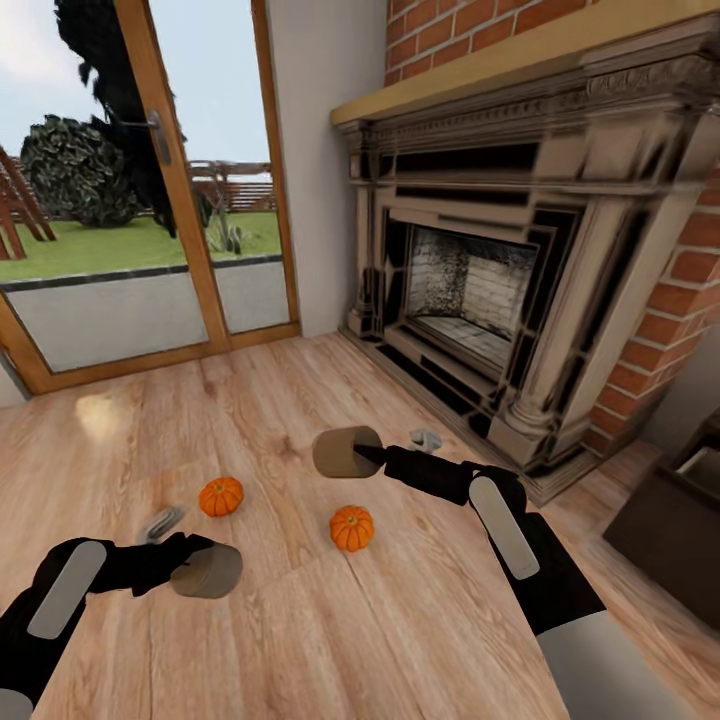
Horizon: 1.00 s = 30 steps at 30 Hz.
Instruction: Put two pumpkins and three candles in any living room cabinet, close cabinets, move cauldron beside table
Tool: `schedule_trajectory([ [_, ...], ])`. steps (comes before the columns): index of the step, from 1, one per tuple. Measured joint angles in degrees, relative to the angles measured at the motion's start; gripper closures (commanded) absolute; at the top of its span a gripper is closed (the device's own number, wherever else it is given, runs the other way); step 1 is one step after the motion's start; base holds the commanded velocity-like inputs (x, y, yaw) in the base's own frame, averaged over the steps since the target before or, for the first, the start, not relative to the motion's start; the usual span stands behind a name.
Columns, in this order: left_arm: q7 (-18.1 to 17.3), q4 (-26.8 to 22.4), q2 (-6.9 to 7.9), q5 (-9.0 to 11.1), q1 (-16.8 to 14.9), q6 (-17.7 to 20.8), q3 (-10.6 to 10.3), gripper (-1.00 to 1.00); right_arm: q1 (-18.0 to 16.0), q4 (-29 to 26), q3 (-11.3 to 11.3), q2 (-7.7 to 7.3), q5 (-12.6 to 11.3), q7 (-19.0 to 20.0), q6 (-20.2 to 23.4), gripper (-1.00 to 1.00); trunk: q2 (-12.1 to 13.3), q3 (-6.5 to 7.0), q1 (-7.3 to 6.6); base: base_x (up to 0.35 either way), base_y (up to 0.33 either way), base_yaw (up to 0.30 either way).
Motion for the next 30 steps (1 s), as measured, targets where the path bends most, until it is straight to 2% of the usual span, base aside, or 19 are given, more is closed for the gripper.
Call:
schedule_trajectory([
  [18, 0.0, 0.21, 0.09, -0.17, 0.0, -0.01, 0.53, 1.0, 0.0, 0.94, 0.0, 0.12, 0.06, -0.05, -0.21, 1.0, 0.24, 3.99, -0.48, -0.012, 0.0, -0.289],
  [30, 0.0, 0.21, 0.0, -0.22, 0.0, -0.08, 0.53, 1.0, 0.01, 1.15, 0.0, 0.0, -0.02, -0.02, -0.18, 1.0, 0.4, 6.65, -0.78, -0.223, 0.0, -0.289],
])
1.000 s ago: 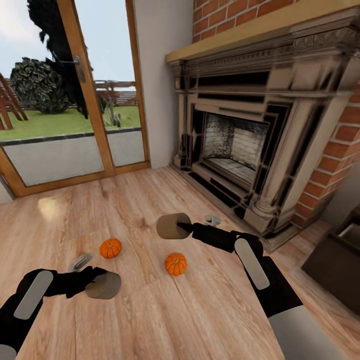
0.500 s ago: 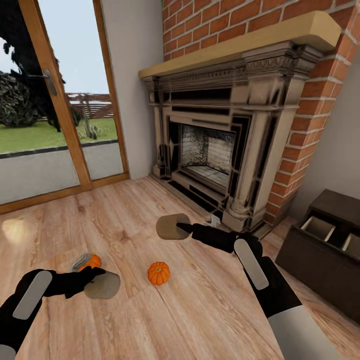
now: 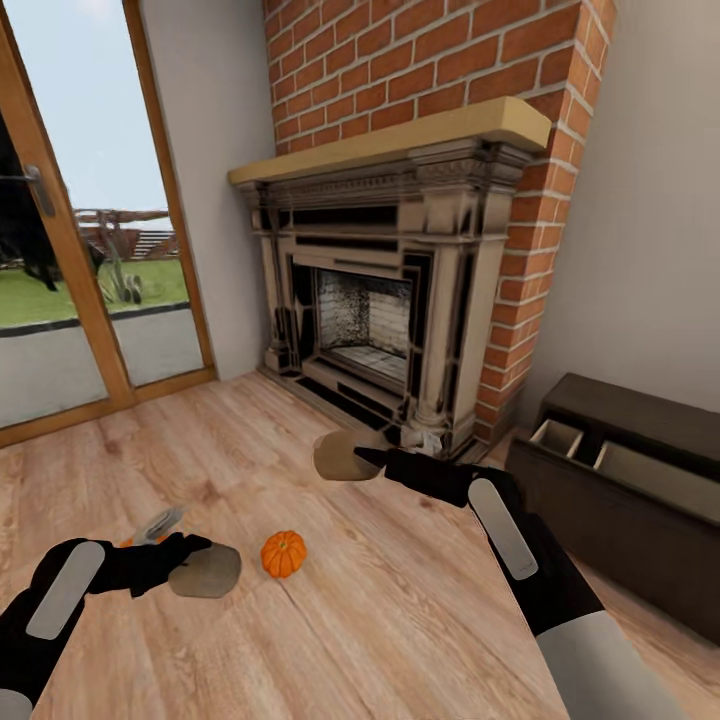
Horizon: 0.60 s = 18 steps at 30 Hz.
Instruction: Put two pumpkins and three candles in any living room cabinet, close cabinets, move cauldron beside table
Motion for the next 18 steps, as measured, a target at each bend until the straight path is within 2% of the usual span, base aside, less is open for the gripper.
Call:
schedule_trajectory([
  [18, 0.09, 0.01, 0.0, 0.0, 0.0, -0.02, 0.0, 1.0, 0.01, 0.22, 0.0, 0.0, 0.03, 0.02, 0.0, 1.0, 0.24, 3.99, -0.47, -0.006, 0.0, -0.289],
])
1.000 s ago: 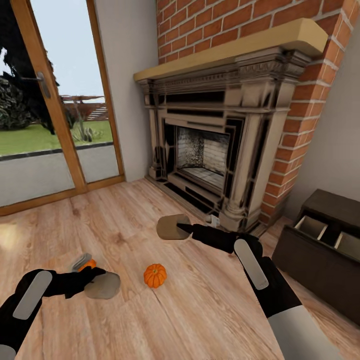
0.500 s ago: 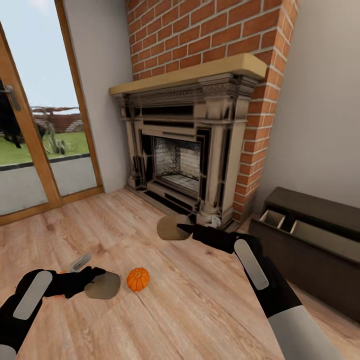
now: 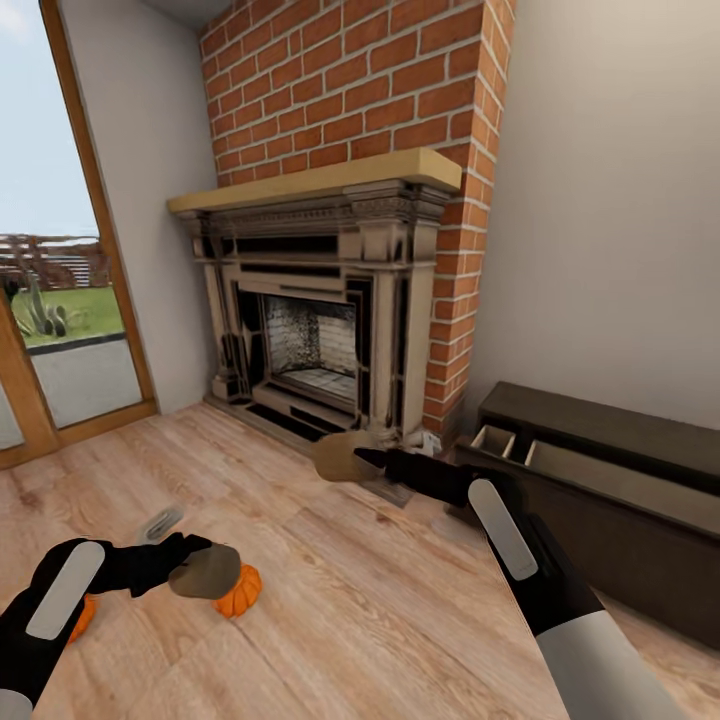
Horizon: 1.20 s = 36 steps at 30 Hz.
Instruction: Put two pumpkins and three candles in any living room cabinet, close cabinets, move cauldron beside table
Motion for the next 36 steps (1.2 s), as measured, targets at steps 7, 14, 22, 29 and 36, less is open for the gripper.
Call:
schedule_trajectory([
  [7, 0.06, -0.01, -0.01, 0.0, 0.0, 0.0, 0.0, 1.0, 0.0, 0.49, 0.0, 0.0, -0.05, 0.0, 0.01, 1.0, 0.09, 1.55, -0.18, 0.0, 0.0, -0.289],
  [14, 0.09, 0.01, -0.01, 0.02, -0.01, 0.0, 0.0, 1.0, 0.0, 0.58, -0.02, 0.0, 0.01, 0.0, 0.0, 1.0, 0.19, 3.1, -0.36, -0.026, 0.0, -0.289],
  [22, 0.08, 0.01, -0.05, -0.01, 0.0, 0.0, 0.0, 1.0, -0.01, 1.0, -0.08, 0.0, -0.02, -0.01, 0.0, 1.0, 0.3, 4.88, -0.56, -0.157, 0.0, -0.289],
  [29, 0.08, -0.05, -0.2, 0.04, 0.0, 0.0, 0.0, 1.0, 0.02, 1.45, -0.09, 0.0, -0.09, 0.0, 0.01, 1.0, 0.39, 6.43, -0.75, -0.008, 0.0, -0.289],
  [36, 0.09, -0.12, -0.31, 0.02, 0.01, 0.0, -0.03, 1.0, 0.0, 2.38, -0.1, 0.01, -0.08, 0.0, -0.05, 1.0, 0.48, 7.98, -0.93, 0.0, 0.0, -0.289],
])
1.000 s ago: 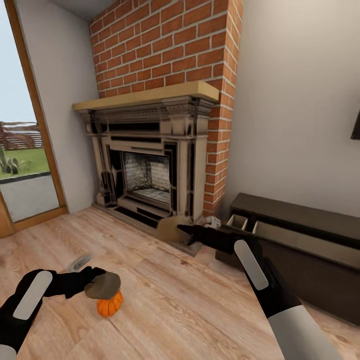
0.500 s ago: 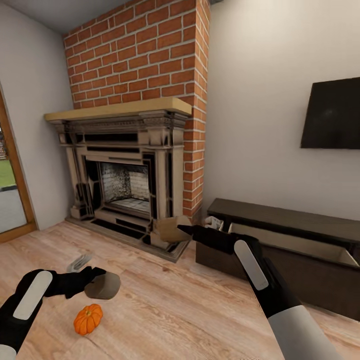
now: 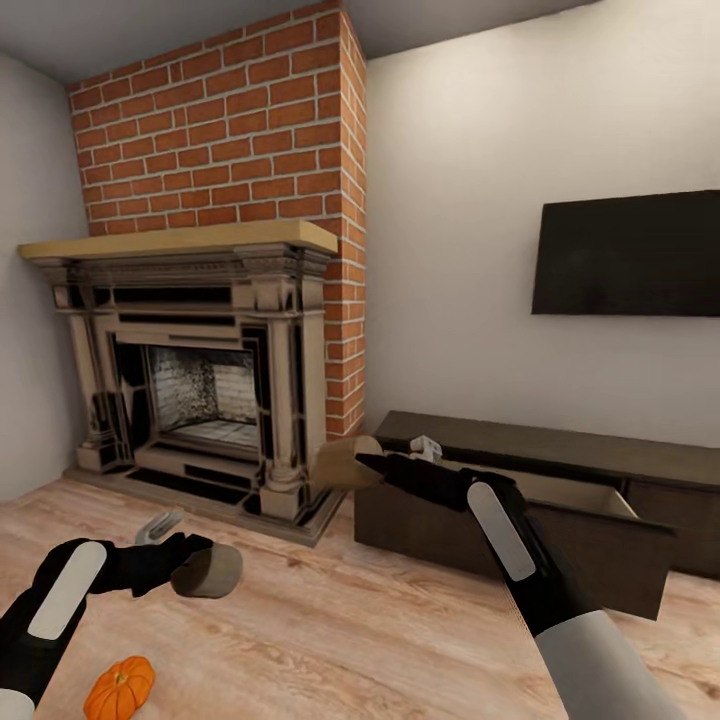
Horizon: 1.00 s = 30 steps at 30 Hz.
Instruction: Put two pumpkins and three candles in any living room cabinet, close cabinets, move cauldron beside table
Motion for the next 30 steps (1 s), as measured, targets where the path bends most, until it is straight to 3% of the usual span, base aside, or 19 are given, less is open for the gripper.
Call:
schedule_trajectory([
  [19, 0.0, 0.06, -0.04, 0.05, 0.0, 0.0, -0.06, 1.0, 0.03, 1.19, -0.08, 0.08, -0.06, 0.0, -0.03, 1.0, 0.3, 4.21, -0.51, 0.0, 0.0, -0.289],
  [30, 0.02, -0.04, -0.06, 0.03, 0.0, 0.01, -0.11, 1.0, 0.03, 1.42, -0.09, 0.08, -0.03, -0.01, -0.03, 1.0, 4.71, 6.19, -2.92, 0.0, 0.0, -0.289],
])
